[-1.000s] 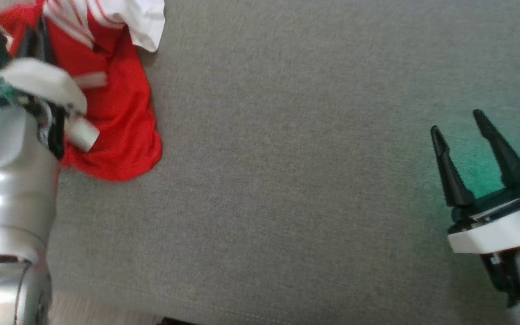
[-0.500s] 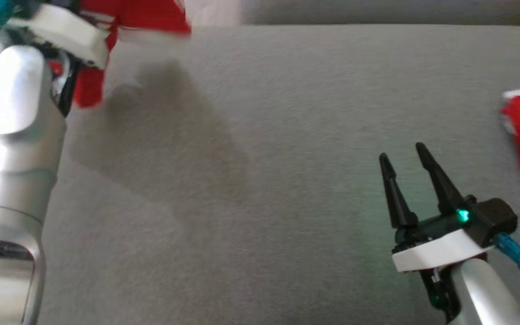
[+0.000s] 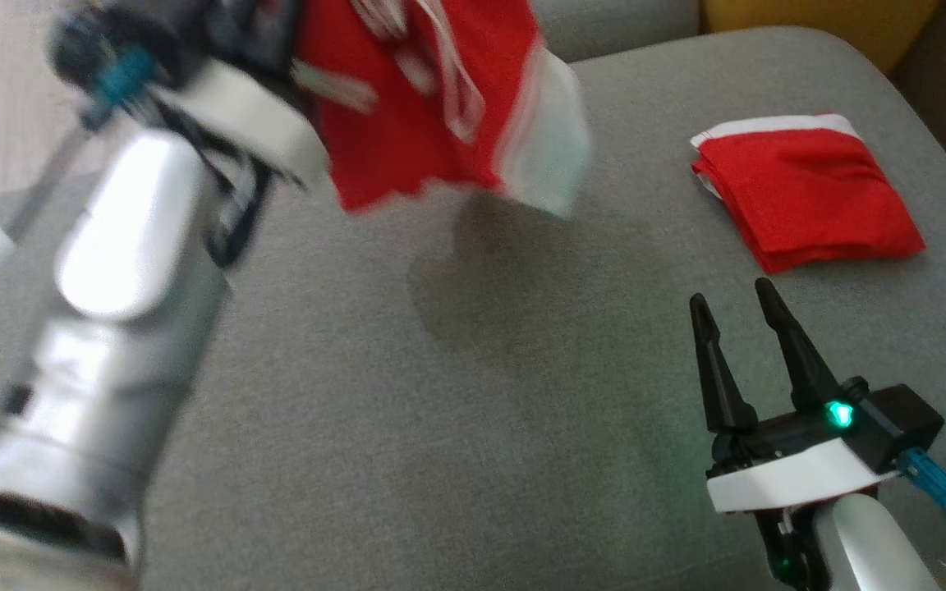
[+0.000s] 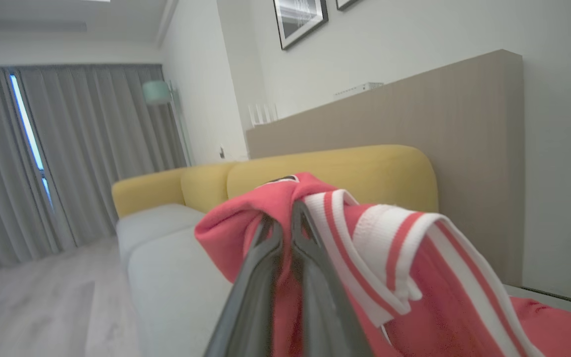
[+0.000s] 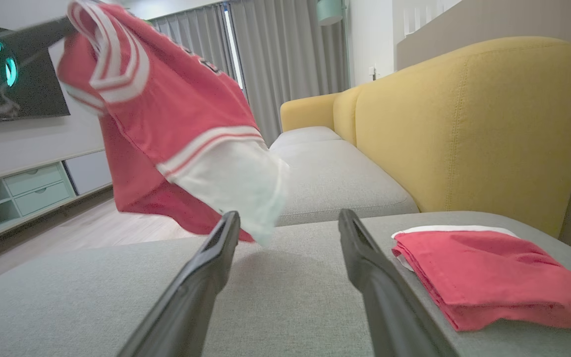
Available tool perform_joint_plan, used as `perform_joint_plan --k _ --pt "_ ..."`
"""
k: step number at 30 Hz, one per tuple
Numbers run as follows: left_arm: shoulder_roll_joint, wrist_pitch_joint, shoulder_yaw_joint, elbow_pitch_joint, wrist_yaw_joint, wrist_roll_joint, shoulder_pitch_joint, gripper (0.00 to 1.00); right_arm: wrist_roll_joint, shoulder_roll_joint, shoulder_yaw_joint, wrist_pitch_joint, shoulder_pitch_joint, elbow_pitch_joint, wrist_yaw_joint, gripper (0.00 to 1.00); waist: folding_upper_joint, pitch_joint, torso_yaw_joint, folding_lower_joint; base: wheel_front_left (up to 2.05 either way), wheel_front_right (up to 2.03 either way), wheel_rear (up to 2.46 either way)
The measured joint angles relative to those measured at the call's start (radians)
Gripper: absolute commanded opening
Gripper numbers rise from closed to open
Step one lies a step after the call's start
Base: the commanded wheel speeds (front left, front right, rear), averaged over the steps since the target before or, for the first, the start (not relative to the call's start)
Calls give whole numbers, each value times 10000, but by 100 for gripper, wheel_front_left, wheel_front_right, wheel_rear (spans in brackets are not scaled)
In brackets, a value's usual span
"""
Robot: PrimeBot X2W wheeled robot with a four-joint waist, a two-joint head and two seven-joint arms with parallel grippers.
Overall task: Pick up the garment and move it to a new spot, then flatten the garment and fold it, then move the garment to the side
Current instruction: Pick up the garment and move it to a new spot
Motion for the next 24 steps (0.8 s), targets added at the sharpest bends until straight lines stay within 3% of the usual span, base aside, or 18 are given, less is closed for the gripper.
perform_joint_plan --k 8,13,14,15,16,20,24 --pt "-734 -94 -414 192 470 -805 3661 0 -13 150 -107 0 -3 -96 0 100 0 595 -207 3 0 0 0" --pt "-832 -633 -589 1112 903 -602 4459 0 -88 161 -190 0 -2 -94 0 100 0 805 -90 3 0 0 0" --pt "-861 -769 -589 1294 1032 -577 4458 22 -104 161 -213 0 -2 -92 0 100 0 822 -36 3 0 0 0" --pt "-895 -888 -581 1430 1114 -529 4439 76 -104 163 -234 0 0 -90 2 100 0 825 19 3 0 0 0" --pt "-947 -978 -570 1517 1162 -514 4439 100 -104 163 -247 0 0 -81 0 100 0 811 75 3 0 0 0" --pt "-1172 -1154 -470 1352 1528 -247 4592 100 -113 178 -334 0 107 50 0 100 0 535 313 2 0 0 0" --pt "-1174 -1179 226 -723 2155 405 6153 100 -113 219 -502 0 942 295 0 100 0 -140 726 0 0 0 0"
